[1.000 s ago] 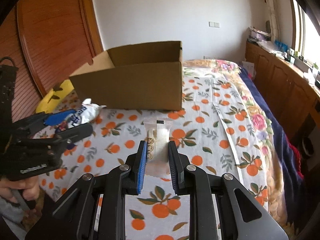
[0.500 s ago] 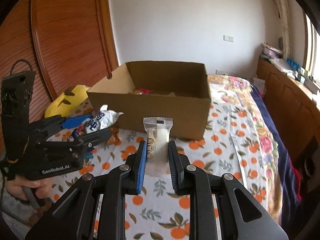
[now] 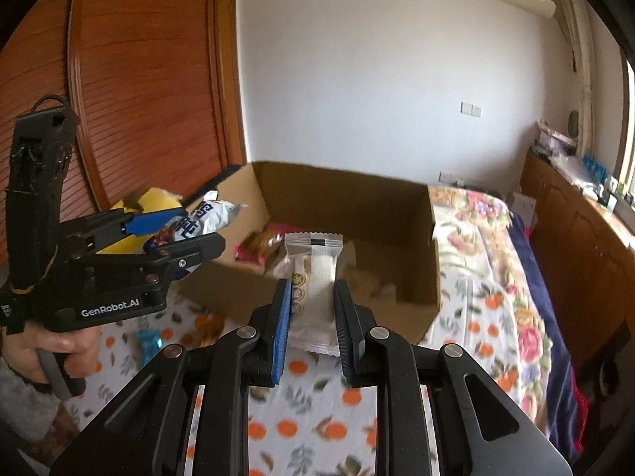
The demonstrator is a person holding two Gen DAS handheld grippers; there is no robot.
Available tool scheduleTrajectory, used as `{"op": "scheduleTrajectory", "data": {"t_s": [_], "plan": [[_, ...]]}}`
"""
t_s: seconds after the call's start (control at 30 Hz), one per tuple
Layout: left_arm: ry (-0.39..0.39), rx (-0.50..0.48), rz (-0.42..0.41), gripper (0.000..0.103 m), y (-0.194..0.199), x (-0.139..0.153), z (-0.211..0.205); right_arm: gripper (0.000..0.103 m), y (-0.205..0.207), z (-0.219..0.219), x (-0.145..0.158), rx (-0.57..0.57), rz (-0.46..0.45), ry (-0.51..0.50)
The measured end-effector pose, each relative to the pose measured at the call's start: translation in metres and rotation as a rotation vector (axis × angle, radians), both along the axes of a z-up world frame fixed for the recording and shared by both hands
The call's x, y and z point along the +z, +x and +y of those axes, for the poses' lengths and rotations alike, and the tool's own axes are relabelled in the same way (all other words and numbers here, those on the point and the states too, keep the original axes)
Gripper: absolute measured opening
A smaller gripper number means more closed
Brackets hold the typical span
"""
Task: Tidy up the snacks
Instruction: 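Carry the snack bag and white bar into the box and open both tools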
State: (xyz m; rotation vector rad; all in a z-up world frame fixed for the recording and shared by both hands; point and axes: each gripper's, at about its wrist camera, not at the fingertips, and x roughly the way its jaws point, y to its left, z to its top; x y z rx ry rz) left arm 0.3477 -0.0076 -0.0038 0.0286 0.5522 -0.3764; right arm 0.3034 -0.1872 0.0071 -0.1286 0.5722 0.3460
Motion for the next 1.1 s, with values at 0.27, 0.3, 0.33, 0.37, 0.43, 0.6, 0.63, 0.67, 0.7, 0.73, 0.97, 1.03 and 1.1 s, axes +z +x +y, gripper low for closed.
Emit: {"op": "scheduleTrajectory", "data": {"t_s": [0.27,0.3,0.33,0.37,0.43,0.6,0.63,0.67,0.7,0.73,0.97,1.03,1.1], "plan": [[-0.006,0.029,0.029,0.061,0.043,-0.014,0.001,0.019,0.04,0.0,0.001,0.007,-0.022,-0.003],[-0.009,0.031,0.035,0.061,0.046,-0.017,0.0,0.019,0.045,-0.001,-0.001,0.008,-0.018,-0.002],[-0.013,0.031,0.043,0.061,0.05,-0.019,-0.001,0.019,0.049,0.0,-0.003,0.01,-0.013,-0.003],[-0.013,0.032,0.051,0.061,0.054,-0.021,-0.002,0.019,0.053,0.0,-0.006,0.012,-0.007,-0.004],[-0.009,0.039,0.063,0.061,0.057,-0.027,-0.004,0.019,0.061,-0.002,-0.013,0.012,0.005,-0.006],[-0.003,0.042,0.08,0.061,0.064,-0.032,-0.01,0.019,0.076,-0.004,-0.028,0.011,0.043,0.015],[-0.002,0.041,0.081,0.061,0.065,-0.033,-0.01,0.019,0.078,-0.004,-0.03,0.01,0.047,0.013],[-0.001,0.04,0.083,0.061,0.066,-0.035,-0.011,0.019,0.08,-0.003,-0.033,0.011,0.053,0.012],[0.0,0.038,0.086,0.061,0.067,-0.036,-0.012,0.019,0.082,-0.004,-0.035,0.011,0.057,0.012],[0.001,0.037,0.089,0.061,0.068,-0.037,-0.012,0.019,0.083,-0.003,-0.037,0.01,0.062,0.01],[-0.015,0.061,0.073,0.065,0.069,-0.035,-0.001,0.022,0.091,0.001,-0.045,-0.015,0.078,0.003],[-0.033,0.057,0.066,0.069,0.066,-0.032,0.003,0.026,0.09,0.005,-0.045,-0.024,0.058,-0.03],[-0.041,0.061,0.064,0.069,0.063,-0.028,0.008,0.028,0.088,0.009,-0.045,-0.03,0.048,-0.054]]}}
